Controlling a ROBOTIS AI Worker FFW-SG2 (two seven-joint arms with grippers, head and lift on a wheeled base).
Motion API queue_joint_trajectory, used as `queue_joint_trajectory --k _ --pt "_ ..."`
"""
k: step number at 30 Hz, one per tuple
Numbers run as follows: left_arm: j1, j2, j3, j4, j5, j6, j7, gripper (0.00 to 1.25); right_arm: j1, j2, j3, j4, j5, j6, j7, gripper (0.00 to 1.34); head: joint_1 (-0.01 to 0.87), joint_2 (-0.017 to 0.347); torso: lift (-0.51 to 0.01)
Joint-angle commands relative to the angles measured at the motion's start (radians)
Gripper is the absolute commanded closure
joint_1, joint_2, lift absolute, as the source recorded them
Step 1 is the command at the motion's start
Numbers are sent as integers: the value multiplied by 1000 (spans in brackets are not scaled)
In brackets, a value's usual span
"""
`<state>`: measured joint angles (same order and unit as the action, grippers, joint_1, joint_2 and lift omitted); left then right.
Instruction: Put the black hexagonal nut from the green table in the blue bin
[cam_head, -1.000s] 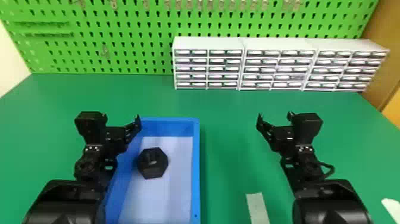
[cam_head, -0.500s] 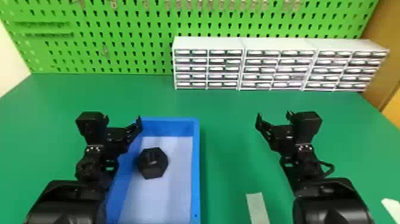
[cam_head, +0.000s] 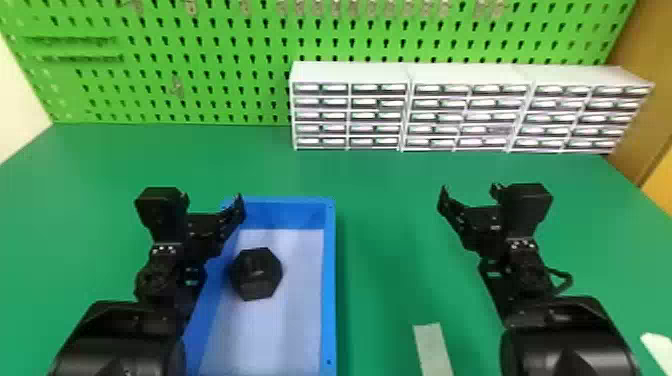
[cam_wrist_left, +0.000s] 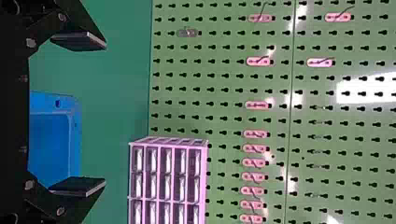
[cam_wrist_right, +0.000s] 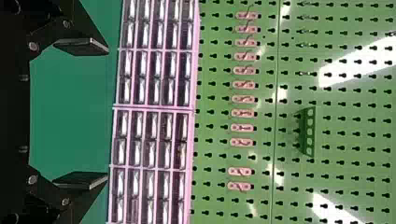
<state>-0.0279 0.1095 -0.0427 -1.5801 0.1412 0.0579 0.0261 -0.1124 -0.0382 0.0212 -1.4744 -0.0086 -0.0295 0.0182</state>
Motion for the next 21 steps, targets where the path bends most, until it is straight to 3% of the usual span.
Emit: queue_joint_trajectory --k 1,21 --pt "-1 -1 0 0 3 0 0 243 0 3 0 -1 2 2 0 329 686 51 -96" --pt "-3 -1 3 -1 11 14 0 245 -4 -9 14 -1 -1 13 -1 329 686 51 -96"
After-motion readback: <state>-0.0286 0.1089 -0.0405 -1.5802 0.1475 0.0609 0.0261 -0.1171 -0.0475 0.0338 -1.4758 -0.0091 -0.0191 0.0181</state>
